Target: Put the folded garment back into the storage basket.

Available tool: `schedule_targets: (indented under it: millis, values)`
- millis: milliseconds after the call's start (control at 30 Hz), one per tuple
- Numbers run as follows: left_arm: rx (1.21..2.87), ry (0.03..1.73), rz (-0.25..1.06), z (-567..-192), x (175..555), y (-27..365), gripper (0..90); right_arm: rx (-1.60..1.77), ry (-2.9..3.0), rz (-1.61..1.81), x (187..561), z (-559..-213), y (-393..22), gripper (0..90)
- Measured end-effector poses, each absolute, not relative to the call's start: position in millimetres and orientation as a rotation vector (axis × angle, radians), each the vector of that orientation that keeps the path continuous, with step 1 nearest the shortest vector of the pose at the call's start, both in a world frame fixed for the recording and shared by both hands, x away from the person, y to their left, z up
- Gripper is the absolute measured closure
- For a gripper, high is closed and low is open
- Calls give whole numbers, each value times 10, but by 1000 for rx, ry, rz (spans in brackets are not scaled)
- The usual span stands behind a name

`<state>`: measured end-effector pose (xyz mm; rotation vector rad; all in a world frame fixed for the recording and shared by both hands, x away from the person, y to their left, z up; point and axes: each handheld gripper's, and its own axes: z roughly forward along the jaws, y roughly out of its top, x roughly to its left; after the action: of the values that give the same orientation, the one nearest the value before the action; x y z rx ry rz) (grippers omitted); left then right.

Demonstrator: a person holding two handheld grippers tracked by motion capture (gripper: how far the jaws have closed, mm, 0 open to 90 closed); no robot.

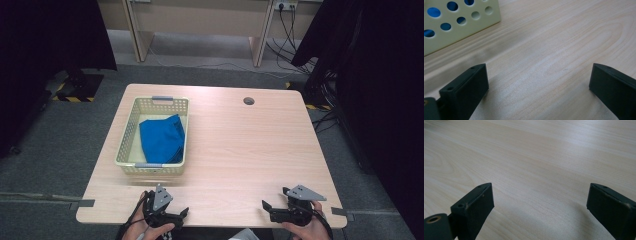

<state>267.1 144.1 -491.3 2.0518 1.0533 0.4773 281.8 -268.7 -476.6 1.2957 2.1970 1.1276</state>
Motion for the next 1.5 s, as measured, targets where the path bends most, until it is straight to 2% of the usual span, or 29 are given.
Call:
schedule_targets:
  millis: [1500]
  values:
    - [2049,1052,479,-4915,2670,1442,13,1316,2150,1114,2568,-4815,-2850,74]
